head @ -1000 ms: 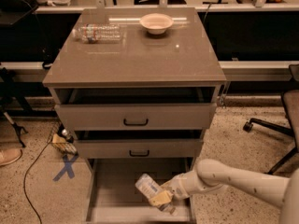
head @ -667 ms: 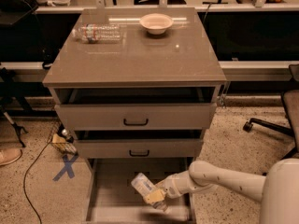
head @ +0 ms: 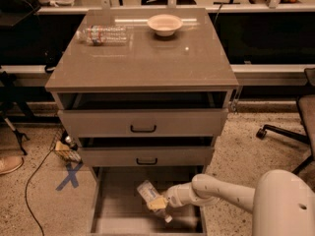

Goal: Place blue plastic bottle into bottom drawer

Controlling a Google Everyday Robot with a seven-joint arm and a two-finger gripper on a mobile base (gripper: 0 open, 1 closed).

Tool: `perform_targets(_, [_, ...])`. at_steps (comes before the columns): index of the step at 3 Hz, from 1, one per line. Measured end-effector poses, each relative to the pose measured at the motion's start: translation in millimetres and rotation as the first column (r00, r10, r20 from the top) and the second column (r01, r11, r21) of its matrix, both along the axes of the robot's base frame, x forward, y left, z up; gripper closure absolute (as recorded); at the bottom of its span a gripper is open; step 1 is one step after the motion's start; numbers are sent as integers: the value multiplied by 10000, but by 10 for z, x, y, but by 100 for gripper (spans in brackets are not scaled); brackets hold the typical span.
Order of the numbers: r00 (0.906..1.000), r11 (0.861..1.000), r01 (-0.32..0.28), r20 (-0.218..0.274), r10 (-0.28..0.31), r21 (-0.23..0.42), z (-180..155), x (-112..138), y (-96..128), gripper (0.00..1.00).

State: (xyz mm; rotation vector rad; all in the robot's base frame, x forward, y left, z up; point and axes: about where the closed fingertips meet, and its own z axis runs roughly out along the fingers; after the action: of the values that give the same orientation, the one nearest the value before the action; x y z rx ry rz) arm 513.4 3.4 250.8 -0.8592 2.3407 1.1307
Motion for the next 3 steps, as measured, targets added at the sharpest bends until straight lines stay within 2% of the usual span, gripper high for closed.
perform_targets(2, [9976,9978,453,-493,-478,-491,-477,203,93,36])
perform_targets(3, [9963,9962,589,-582,-626,-636,-575,272,87,13])
